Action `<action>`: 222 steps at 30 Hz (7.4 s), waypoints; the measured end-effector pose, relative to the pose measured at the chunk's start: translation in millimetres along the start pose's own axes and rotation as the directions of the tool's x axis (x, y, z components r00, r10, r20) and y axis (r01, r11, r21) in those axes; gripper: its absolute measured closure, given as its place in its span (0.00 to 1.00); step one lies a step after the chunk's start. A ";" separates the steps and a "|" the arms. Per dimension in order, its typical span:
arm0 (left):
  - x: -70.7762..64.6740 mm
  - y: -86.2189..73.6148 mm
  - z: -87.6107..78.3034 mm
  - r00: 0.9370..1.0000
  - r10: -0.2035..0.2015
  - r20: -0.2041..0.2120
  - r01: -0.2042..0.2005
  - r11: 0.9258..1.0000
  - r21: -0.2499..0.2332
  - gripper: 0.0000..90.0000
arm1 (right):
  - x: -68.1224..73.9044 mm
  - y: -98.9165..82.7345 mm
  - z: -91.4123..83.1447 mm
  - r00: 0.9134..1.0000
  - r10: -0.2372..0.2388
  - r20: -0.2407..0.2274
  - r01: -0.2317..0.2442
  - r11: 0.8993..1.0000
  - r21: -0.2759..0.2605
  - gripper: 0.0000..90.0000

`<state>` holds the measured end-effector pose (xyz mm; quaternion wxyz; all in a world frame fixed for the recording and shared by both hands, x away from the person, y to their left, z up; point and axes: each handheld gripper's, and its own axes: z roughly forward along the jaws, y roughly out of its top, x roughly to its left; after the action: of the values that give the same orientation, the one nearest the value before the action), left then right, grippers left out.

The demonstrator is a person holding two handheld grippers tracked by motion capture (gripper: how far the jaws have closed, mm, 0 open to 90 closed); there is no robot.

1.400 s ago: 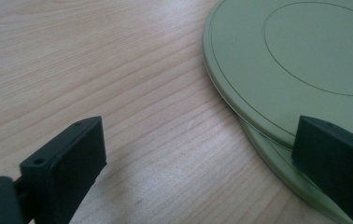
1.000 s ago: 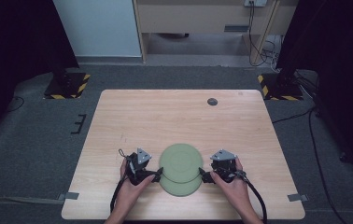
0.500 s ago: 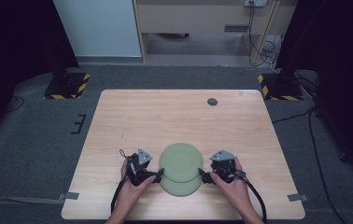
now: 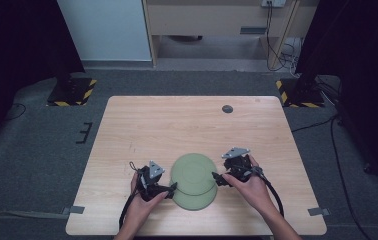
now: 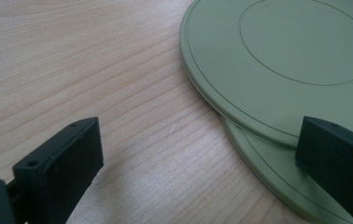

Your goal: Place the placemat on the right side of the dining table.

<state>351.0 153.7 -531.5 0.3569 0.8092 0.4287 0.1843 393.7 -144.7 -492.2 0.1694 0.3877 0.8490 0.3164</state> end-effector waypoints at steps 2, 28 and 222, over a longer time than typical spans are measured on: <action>-0.1 0.3 1.1 1.000 -0.008 0.001 0.008 1.000 -0.003 0.00 | -0.3 14.0 6.7 1.000 -0.004 -0.030 0.004 1.000 0.011 0.08; -3.6 -0.5 0.9 1.000 -0.003 0.007 0.003 1.000 -0.006 0.00 | -12.6 32.4 64.0 0.960 0.145 -0.239 -0.127 0.988 0.088 0.17; 61.8 -9.2 -3.5 0.969 -0.160 -0.191 0.169 0.985 0.033 0.02 | -96.1 82.7 -47.7 0.953 0.275 -0.129 -0.294 0.941 -0.166 0.95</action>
<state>378.6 209.7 -536.4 0.3089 0.7585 0.5305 0.2187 475.6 -196.3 -397.4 0.1123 0.4723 0.7590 0.4339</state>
